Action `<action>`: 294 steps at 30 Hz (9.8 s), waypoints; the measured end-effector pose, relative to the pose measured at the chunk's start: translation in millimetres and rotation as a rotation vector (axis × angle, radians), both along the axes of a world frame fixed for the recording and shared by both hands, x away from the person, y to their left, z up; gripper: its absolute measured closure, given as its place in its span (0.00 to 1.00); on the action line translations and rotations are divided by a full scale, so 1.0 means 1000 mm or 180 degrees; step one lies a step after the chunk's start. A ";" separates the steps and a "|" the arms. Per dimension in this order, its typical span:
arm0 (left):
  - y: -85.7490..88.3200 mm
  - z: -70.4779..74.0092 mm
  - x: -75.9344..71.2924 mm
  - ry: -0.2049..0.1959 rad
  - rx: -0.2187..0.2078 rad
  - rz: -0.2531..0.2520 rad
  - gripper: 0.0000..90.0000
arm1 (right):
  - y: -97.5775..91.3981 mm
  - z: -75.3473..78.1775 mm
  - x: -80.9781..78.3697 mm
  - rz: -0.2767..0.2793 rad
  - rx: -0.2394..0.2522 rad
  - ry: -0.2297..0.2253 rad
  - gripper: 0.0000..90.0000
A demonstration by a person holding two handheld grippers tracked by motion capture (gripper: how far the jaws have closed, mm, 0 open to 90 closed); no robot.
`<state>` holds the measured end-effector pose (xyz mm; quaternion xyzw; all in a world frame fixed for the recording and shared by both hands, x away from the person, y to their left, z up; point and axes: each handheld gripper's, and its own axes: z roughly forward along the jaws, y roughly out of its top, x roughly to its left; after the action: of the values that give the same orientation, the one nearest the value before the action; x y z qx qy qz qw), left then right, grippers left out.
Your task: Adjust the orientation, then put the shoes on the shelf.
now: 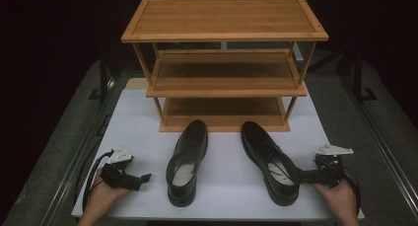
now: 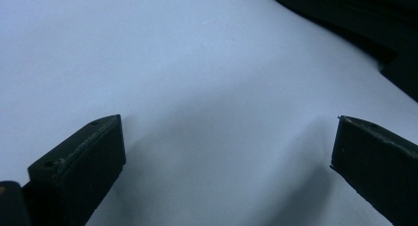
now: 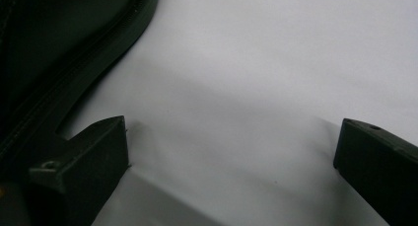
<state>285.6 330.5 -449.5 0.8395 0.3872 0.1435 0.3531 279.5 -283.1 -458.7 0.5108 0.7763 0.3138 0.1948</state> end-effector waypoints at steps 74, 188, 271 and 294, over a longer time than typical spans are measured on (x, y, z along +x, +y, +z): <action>-0.005 -0.002 -0.001 -0.0056 0.0154 0.0013 0.00 | 0.098 0.008 0.011 0.1718 0.0641 0.0327 0.98; -0.096 0.075 0.030 -0.0114 -0.0534 -0.1214 0.97 | 0.137 0.073 0.007 0.1499 0.0587 -0.0198 0.96; -0.156 0.069 0.138 -0.0832 -0.0478 -0.0335 0.98 | 0.126 0.081 0.141 0.0735 0.0491 -0.0703 0.97; -0.156 0.064 0.131 -0.0825 -0.0547 -0.0402 0.96 | 0.138 0.070 0.137 0.0792 0.0468 -0.0728 0.96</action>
<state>416.9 174.4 -385.4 0.8033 0.2957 0.1944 0.4789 416.2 -145.2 -388.9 0.3846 0.7813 0.4474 0.2037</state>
